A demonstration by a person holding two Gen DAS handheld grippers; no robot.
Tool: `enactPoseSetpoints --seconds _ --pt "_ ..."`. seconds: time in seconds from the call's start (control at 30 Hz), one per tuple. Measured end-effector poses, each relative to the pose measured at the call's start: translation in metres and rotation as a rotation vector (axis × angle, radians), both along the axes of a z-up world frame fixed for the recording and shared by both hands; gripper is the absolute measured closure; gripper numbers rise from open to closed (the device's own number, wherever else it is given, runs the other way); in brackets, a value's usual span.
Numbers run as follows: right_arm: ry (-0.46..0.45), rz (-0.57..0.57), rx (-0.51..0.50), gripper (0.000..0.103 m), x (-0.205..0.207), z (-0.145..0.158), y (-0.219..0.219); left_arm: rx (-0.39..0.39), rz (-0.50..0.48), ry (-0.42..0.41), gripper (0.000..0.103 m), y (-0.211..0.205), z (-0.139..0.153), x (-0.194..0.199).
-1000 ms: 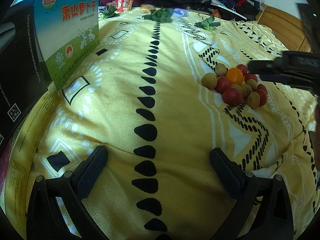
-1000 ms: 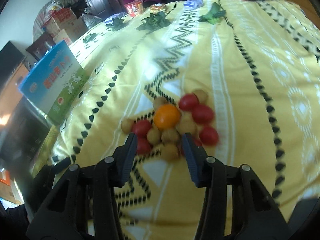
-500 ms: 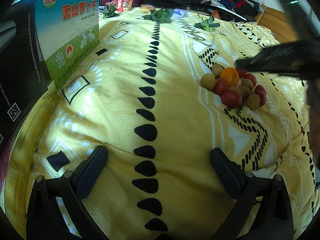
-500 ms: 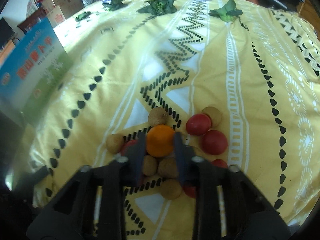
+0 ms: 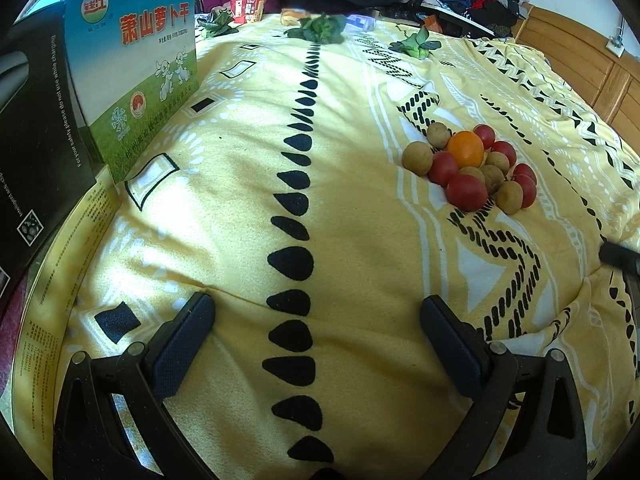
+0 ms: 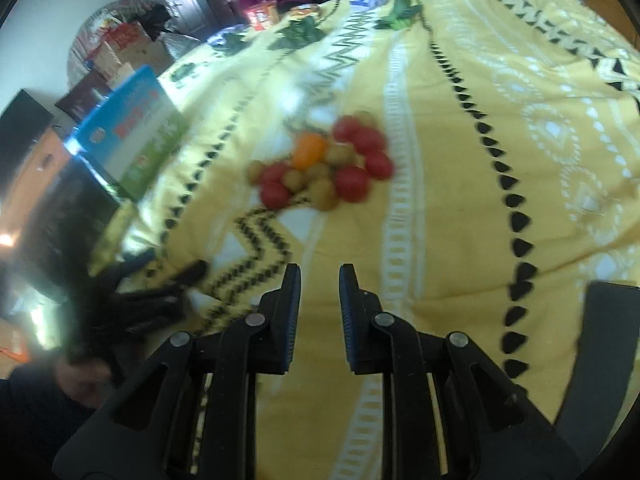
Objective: Organize fruits
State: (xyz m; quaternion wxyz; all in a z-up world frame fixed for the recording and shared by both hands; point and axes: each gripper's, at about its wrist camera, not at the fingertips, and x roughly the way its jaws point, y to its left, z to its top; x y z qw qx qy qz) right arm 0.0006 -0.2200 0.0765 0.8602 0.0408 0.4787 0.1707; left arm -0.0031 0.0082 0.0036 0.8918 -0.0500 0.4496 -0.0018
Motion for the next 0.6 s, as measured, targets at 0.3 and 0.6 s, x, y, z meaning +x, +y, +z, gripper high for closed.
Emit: enactPoseSetpoints --seconds 0.3,0.6 --pt "0.005 -0.041 0.084 0.077 0.084 -0.015 -0.013 -0.002 -0.001 0.000 0.000 0.001 -0.001 0.000" --pt "0.052 -0.003 0.165 0.045 0.093 -0.041 0.004 -0.009 -0.001 -0.002 0.000 0.002 -0.001 0.000"
